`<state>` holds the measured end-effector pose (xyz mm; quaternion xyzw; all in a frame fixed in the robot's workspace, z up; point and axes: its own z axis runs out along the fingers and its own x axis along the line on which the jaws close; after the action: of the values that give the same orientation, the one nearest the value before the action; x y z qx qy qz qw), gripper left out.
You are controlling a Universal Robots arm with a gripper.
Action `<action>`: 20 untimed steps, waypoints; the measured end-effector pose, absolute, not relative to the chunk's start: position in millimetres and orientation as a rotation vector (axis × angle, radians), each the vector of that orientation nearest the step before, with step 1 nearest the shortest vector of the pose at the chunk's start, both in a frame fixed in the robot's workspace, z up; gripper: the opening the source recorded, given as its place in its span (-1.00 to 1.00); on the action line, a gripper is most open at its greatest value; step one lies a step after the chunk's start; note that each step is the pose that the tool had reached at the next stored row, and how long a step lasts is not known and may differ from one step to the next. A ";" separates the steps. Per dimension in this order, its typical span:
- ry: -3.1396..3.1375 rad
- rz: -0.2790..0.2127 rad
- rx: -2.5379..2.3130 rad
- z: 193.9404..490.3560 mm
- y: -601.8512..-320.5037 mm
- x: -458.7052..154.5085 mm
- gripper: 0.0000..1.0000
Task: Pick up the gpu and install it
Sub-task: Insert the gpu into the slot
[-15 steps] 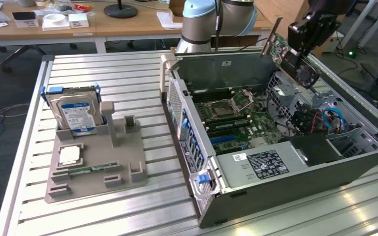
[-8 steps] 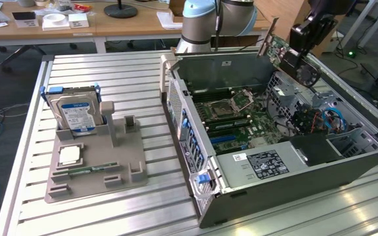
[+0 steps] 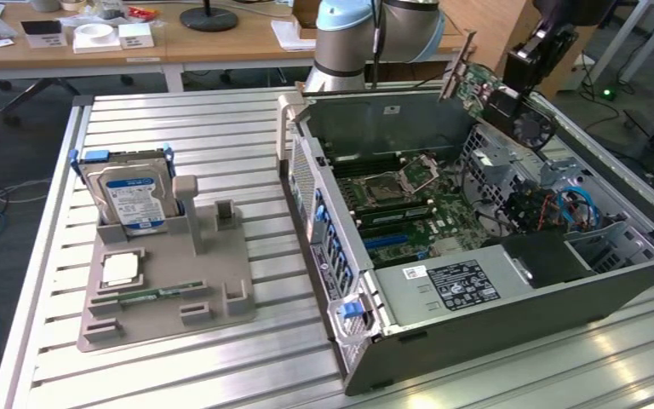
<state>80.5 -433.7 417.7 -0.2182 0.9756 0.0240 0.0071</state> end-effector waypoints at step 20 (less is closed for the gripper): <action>2.903 0.078 -1.183 417.4 -433.7 80.5 -0.47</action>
<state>80.5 -433.7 417.4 -0.3774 0.9257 0.0249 0.0030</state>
